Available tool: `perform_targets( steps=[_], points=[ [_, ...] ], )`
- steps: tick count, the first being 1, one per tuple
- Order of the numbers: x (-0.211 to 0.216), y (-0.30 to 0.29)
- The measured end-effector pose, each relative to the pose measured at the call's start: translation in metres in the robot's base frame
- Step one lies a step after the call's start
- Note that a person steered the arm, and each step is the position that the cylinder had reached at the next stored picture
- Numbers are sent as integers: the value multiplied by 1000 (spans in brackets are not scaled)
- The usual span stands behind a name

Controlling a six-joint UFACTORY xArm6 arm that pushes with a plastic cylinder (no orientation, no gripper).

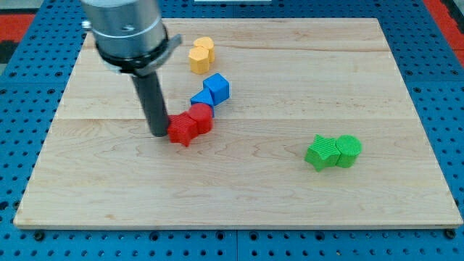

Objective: Push red star into the red circle

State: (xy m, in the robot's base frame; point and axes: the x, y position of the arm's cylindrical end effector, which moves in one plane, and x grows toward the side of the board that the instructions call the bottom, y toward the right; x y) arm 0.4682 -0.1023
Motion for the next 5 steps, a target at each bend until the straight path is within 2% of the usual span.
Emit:
perform_targets(
  steps=[1, 2, 3, 4, 5],
  points=[
    [0, -5],
    [-77, -20],
    [-125, -77],
    [-170, 1],
    [-194, 74]
  ],
)
